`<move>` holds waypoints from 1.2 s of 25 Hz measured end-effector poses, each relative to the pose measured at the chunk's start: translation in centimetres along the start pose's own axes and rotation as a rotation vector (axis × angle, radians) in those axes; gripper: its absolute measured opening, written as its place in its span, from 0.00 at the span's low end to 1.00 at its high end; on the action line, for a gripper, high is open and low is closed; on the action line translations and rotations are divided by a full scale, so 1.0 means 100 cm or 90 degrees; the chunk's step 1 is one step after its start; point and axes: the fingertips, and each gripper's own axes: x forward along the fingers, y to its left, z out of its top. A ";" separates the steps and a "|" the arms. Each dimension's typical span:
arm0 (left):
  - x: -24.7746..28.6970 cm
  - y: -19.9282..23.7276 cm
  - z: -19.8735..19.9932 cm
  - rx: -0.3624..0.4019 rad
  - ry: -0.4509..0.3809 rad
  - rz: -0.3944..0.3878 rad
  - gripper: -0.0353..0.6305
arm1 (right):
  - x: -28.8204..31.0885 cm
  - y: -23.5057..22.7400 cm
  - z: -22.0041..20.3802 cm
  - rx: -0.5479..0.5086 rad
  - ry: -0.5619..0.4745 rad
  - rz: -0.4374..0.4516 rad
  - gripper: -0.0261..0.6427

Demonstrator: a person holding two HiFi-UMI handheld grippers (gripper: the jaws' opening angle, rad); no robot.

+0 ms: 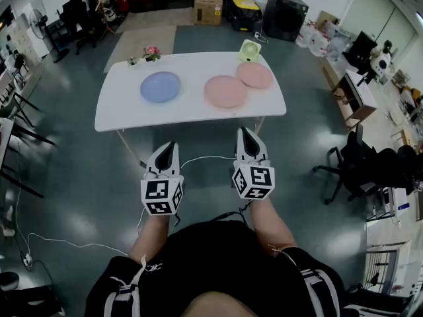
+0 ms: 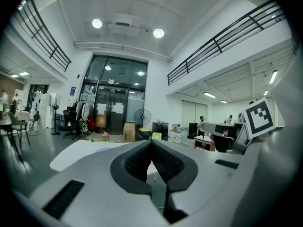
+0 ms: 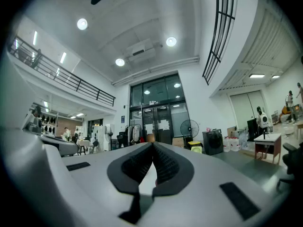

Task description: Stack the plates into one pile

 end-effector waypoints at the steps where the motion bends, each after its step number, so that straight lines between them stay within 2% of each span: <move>1: -0.001 0.000 0.000 0.000 0.001 0.000 0.07 | -0.001 0.001 0.000 0.004 -0.002 -0.001 0.06; 7: -0.008 0.006 0.002 0.000 0.000 -0.004 0.07 | -0.003 0.014 0.001 0.013 -0.005 0.003 0.06; 20: -0.031 0.062 -0.005 -0.006 -0.004 0.007 0.07 | 0.025 0.082 -0.009 -0.001 0.004 0.040 0.06; 26: -0.015 0.094 -0.012 -0.004 -0.012 0.024 0.07 | 0.062 0.101 -0.020 -0.007 -0.001 0.067 0.06; 30: 0.024 0.110 -0.011 -0.002 -0.012 0.048 0.07 | 0.112 0.091 -0.029 -0.004 -0.002 0.094 0.06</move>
